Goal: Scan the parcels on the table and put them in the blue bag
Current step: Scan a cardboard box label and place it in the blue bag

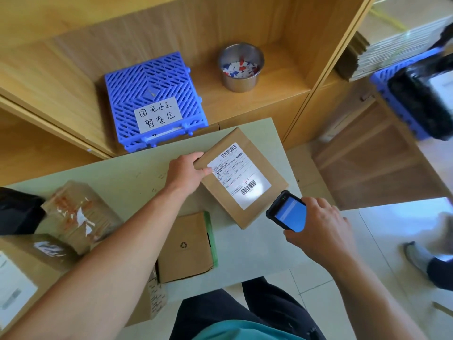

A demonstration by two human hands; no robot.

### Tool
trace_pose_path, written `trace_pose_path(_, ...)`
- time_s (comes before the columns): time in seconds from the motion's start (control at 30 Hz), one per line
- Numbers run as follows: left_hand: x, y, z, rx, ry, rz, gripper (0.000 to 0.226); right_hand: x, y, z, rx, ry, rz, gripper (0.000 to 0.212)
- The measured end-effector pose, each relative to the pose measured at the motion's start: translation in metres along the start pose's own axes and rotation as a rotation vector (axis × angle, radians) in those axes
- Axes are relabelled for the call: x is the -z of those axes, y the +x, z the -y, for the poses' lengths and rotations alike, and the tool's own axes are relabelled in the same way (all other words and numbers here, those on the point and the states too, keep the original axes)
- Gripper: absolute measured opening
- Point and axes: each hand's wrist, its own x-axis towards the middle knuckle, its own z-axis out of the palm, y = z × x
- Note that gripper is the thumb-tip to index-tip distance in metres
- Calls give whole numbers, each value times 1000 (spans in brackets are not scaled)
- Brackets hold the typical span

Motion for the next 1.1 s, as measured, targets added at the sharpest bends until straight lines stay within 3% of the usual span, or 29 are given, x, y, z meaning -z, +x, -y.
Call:
trace_pose_path(0.23,10,-4,-8,-6,-16,-79,48,11,-5,-10,29,-30,-27,70)
trace_pose_path(0.47,44,-33,-15,-38,-95,-198,52,32,-3,6,101,231,-122,81)
trace_pose_path(0.57,75,-61,-2,-4,-151,-290,49,40,-3,30,214,263,-109,81)
trace_pose_path(0.83,157,-167,88,165,-290,-546,49,41,-47,129,515,341,-134,79)
trace_pose_path(1.1,226,-326,243,318,-390,-790,43,-9,-162,268,803,304,-53,84)
